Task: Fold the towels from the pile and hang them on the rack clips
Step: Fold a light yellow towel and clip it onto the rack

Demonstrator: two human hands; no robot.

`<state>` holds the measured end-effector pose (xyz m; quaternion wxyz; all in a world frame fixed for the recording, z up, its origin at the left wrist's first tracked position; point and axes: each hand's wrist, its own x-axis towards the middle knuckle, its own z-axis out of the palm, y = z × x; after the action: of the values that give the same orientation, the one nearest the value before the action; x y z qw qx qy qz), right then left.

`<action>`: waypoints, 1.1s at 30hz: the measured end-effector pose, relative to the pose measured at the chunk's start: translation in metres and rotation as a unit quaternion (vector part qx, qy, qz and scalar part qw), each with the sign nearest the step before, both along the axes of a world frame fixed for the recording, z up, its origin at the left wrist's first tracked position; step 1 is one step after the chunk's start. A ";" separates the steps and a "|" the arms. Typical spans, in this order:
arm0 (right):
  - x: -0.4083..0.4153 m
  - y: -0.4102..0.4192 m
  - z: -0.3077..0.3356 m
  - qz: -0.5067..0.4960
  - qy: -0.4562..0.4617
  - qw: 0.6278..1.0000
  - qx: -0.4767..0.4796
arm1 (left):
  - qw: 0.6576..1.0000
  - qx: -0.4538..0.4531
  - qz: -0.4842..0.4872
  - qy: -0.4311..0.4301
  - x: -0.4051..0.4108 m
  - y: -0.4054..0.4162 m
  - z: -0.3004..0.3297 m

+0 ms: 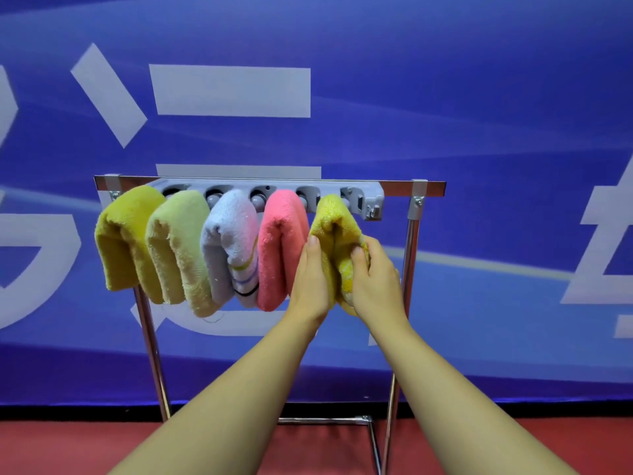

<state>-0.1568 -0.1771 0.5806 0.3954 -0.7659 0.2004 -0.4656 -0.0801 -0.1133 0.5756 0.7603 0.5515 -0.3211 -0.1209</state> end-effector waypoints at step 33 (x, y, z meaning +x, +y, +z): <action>0.059 0.072 -0.555 0.210 0.605 0.744 0.192 | 0.815 0.518 0.063 0.252 0.101 0.214 -0.564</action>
<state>-0.0974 -0.1053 0.0253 0.4181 -0.8173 0.3168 0.2385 0.0206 0.1005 0.0117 0.4222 0.8333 0.0271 -0.3557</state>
